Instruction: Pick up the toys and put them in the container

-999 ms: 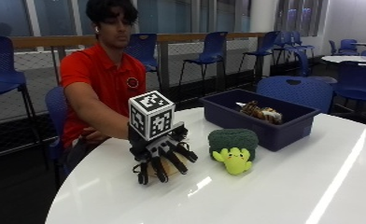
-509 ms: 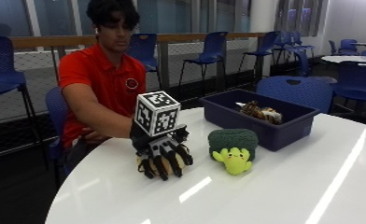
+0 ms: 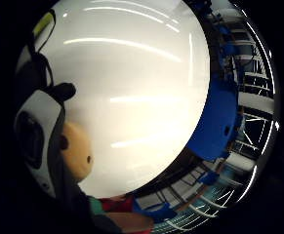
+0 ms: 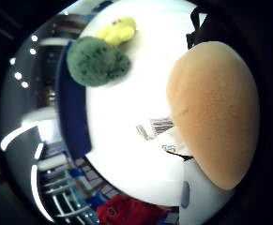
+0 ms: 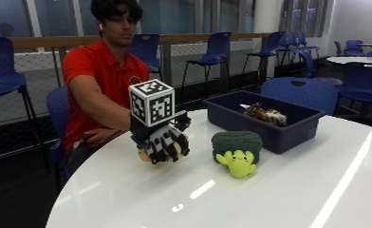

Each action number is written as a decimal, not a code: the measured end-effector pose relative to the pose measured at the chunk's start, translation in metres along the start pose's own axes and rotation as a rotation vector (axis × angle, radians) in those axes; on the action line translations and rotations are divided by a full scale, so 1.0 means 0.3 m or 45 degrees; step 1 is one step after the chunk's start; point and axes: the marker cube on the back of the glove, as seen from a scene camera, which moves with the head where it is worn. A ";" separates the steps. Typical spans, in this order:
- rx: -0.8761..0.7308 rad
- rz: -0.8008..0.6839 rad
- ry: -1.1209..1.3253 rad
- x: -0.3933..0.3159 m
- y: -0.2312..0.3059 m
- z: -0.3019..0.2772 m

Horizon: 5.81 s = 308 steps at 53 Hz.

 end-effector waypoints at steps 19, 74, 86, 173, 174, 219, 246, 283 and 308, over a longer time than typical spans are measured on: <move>0.004 -0.122 0.055 -0.281 -0.033 -0.252; 0.138 -0.736 0.205 -1.311 0.010 -0.413; 0.119 -0.750 0.249 -1.192 -0.010 -0.411; -0.076 -0.153 0.031 -0.523 -0.391 -0.051; -0.078 -0.154 0.031 -0.524 -0.391 -0.047; -0.195 -0.119 0.157 -0.541 -0.399 0.092; -0.005 -0.153 0.172 -0.560 -0.326 0.033; 0.280 -0.453 0.142 -1.104 -0.070 -0.555; 0.187 -0.729 0.127 -1.355 0.036 -0.499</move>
